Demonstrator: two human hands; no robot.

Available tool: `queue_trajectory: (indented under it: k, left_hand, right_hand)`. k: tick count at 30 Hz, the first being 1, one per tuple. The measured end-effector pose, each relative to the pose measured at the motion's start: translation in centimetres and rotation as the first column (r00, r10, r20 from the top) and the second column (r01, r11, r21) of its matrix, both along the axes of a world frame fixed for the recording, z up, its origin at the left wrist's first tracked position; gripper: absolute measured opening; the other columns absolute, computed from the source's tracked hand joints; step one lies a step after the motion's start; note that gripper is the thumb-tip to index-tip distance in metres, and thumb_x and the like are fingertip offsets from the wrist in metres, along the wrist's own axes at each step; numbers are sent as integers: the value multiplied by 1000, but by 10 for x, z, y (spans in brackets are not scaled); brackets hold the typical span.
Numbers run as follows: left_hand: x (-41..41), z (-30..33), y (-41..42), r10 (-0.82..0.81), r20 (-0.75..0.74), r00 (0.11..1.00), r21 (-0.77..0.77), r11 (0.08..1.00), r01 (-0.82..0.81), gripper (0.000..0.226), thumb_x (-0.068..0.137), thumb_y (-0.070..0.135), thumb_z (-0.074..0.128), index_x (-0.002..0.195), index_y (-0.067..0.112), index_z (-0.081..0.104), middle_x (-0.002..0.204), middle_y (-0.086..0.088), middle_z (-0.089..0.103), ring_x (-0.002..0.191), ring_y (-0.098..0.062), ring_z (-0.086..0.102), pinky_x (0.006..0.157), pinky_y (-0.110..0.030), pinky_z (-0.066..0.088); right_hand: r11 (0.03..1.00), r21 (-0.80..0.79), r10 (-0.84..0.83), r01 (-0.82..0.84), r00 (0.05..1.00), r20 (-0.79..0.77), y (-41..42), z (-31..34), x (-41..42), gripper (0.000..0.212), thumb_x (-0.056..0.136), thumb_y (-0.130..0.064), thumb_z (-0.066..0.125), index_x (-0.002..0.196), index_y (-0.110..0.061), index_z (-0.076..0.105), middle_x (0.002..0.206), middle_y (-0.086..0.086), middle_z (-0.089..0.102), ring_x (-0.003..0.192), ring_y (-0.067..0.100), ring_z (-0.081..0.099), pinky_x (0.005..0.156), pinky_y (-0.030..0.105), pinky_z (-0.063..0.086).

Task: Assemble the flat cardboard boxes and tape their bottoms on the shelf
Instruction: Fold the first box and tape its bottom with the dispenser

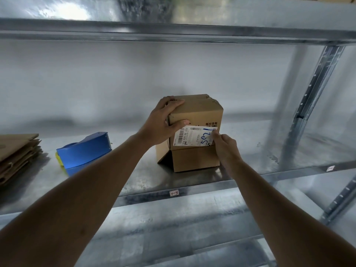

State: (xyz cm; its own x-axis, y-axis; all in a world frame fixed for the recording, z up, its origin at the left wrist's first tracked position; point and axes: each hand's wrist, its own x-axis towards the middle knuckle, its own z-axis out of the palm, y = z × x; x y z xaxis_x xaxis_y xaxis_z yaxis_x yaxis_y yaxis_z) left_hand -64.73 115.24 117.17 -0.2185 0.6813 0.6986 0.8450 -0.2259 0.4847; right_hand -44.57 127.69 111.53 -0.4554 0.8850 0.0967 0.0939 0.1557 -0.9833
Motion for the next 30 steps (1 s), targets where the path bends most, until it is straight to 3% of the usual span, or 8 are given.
queue_trajectory:
  k: [4, 7, 10, 13, 16, 24, 27, 30]
  left_hand:
    - [4, -3, 0, -10, -24, 1000, 15, 1000, 10, 69, 86, 51, 78, 146, 27, 55, 147, 7, 42, 135, -10, 47, 103, -42, 55]
    - [8, -3, -1, -22, -37, 999, 17, 1000, 23, 69, 85, 49, 80, 145, 25, 57, 145, 6, 43, 133, -13, 49, 101, -41, 56]
    - [10, -1, -3, -19, -41, 999, 19, 1000, 20, 70, 82, 53, 80, 143, 26, 59, 144, 7, 45, 132, -14, 51, 99, -40, 58]
    - [13, 2, -5, -7, -64, 998, 5, 1000, 8, 72, 79, 56, 82, 142, 27, 61, 142, 9, 47, 130, -12, 52, 97, -40, 58]
    - [18, 3, -8, 22, -109, 994, -22, 999, -25, 76, 77, 63, 80, 142, 31, 60, 141, 11, 47, 129, -11, 52, 96, -40, 59]
    - [27, -8, -15, 136, -282, 950, -56, 986, -158, 85, 73, 84, 67, 144, 41, 52, 137, 13, 49, 120, -23, 56, 91, -46, 58]
    - [29, -18, -21, 154, -287, 945, -112, 975, -193, 84, 75, 86, 62, 145, 41, 50, 129, 12, 51, 112, -19, 57, 91, -43, 58]
    - [30, -17, -24, 185, -310, 933, -138, 962, -237, 82, 77, 89, 53, 145, 43, 51, 126, 14, 52, 115, -19, 54, 100, -44, 51]
  right_hand:
    - [993, 109, -54, 53, 999, 9, 0, -6, -4, 47, 104, -57, 41, 125, -21, 63, 131, 8, 61, 98, 13, 68, 65, 12, 53]
    - [982, 129, -148, 141, 988, 43, -2, -5, -3, 73, 93, -75, 26, 124, -22, 67, 128, 11, 60, 100, 21, 67, 81, 31, 59]
    - [913, 328, -333, 244, 909, 251, -11, 2, 0, 76, 99, -70, 10, 131, -24, 62, 130, 17, 54, 118, 38, 54, 104, 50, 46]
    - [882, 353, -382, 314, 913, 143, -21, 14, -1, 66, 103, -67, 16, 147, -24, 42, 137, 16, 50, 119, 40, 56, 95, 49, 49]
    - [865, 364, -373, 345, 928, 8, -27, 27, -2, 75, 95, -80, 17, 152, -32, 28, 139, 9, 48, 115, 35, 62, 90, 52, 56]
    - [834, 461, -375, 303, 924, 72, -36, 43, -4, 57, 98, -70, 41, 136, -28, 41, 118, 6, 49, 106, 36, 60, 84, 48, 57]
    - [832, 478, -391, 284, 910, 141, -35, 37, -4, 60, 96, -71, 42, 138, -29, 42, 119, 9, 50, 107, 36, 57, 85, 50, 57]
    - [828, 483, -401, 284, 903, 155, -35, 37, -6, 59, 98, -66, 45, 140, -26, 44, 125, 12, 46, 112, 34, 51, 79, 42, 48]
